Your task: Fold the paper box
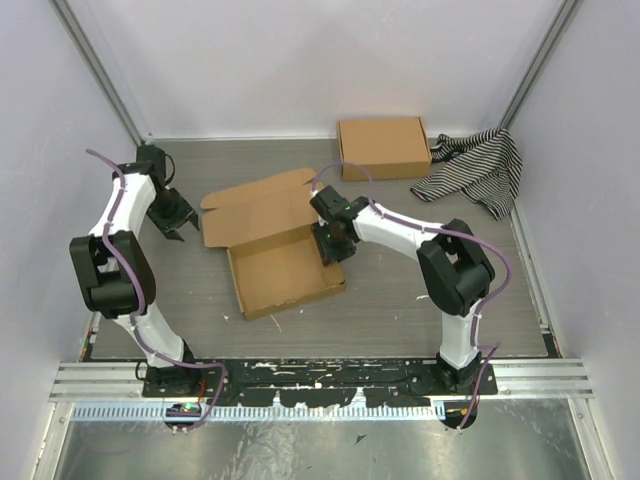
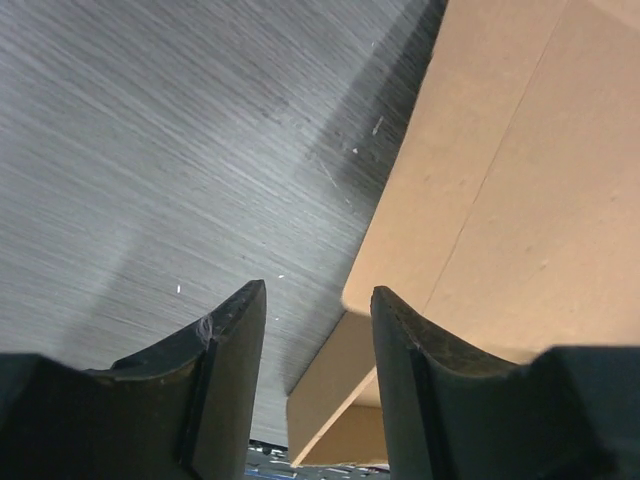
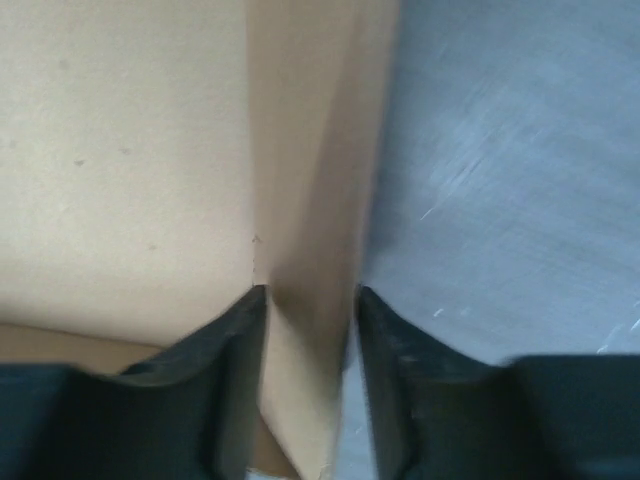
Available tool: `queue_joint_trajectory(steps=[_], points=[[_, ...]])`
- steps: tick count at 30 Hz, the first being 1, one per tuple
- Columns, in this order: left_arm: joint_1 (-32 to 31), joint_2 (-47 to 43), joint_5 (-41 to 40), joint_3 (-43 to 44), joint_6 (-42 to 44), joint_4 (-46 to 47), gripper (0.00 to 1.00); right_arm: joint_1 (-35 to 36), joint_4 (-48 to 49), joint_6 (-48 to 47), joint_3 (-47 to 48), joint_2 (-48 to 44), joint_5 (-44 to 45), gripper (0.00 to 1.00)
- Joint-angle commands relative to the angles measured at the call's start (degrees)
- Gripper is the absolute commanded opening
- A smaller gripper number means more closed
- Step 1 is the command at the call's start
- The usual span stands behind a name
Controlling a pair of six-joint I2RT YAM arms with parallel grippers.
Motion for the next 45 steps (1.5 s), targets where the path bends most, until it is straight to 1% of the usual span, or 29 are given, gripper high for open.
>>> queue_joint_trajectory(steps=[1, 2, 4, 8, 9, 11, 14, 17, 20, 28, 31, 35, 37, 38, 39, 41, 43, 44, 45], points=[[0.0, 3.5, 1.1, 3.2, 1.7, -0.3, 0.55, 2.2, -3.5, 4.2, -1.3, -7.1, -0.6, 0.54], [0.1, 4.1, 1.1, 3.0, 2.0, -0.5, 0.57, 2.2, -3.8, 4.1, -0.8, -8.3, -2.4, 0.59], [0.3, 4.4, 1.9, 1.5, 2.2, 0.1, 0.62, 2.1, -5.7, 3.0, 1.7, -9.9, -3.9, 0.66], [1.1, 2.8, 5.7, -3.6, 1.8, 4.8, 0.69, -1.1, -8.9, -0.6, 9.0, -10.3, -6.6, 0.71], [1.2, 2.6, 6.5, -4.2, 1.7, 5.4, 0.71, -2.6, -9.0, -1.4, 10.9, -9.8, -8.1, 0.72], [1.2, 3.2, 8.4, -4.6, 1.5, 7.1, 0.73, -7.9, -8.5, -2.9, 14.6, -7.5, -11.6, 0.74], [1.2, 6.0, 10.1, -3.1, 1.2, 7.4, 0.74, -14.6, -6.5, -3.0, 20.6, -1.9, -17.5, 0.75], [1.2, 8.4, 11.6, -1.5, 0.6, 8.6, 0.74, -18.3, -5.0, -3.1, 27.4, 6.1, -21.2, 0.75], [1.2, 10.0, 12.4, -0.5, 0.1, 9.9, 0.73, -18.9, -3.2, -3.4, 31.2, 11.2, -23.3, 0.75], [0.9, 13.4, 14.2, 1.1, -0.6, 12.8, 0.69, -18.7, 5.5, -0.5, 29.8, 17.0, -30.8, 0.72], [0.0, 14.8, 15.2, 2.3, -0.7, 13.7, 0.67, -18.7, 5.0, -0.4, 31.3, 19.1, -32.8, 0.69], [-1.7, 16.8, 15.3, 5.1, 0.0, 12.6, 0.62, -18.4, 4.5, -0.2, 31.8, 20.0, -34.4, 0.64], [-2.2, 17.1, 14.4, 6.1, 0.4, 12.0, 0.59, -18.2, 3.6, -0.3, 31.3, 19.5, -33.5, 0.64], [-2.3, 16.8, 13.9, 6.1, 0.6, 12.0, 0.55, -18.2, 3.3, -0.4, 30.4, 18.9, -32.4, 0.65], [-2.3, 16.5, 13.4, 6.1, 0.6, 12.0, 0.49, -18.0, 3.2, -0.7, 28.9, 17.7, -31.2, 0.66], [-2.3, 16.1, 12.8, 6.4, 1.1, 12.0, 0.31, -17.8, 3.4, -1.4, 25.2, 15.1, -28.4, 0.66], [-2.3, 15.9, 12.9, 6.8, 1.7, 12.0, 0.15, -17.7, 3.6, -2.1, 21.7, 12.6, -26.8, 0.66], [-2.3, 15.8, 13.3, 7.1, 1.8, 12.0, 0.08, -17.5, 3.6, -2.4, 20.1, 11.5, -26.3, 0.66], [-2.4, 15.7, 13.4, 7.4, 2.0, 12.0, 0.04, -17.4, 3.5, -2.7, 18.7, 10.0, -25.1, 0.66]])
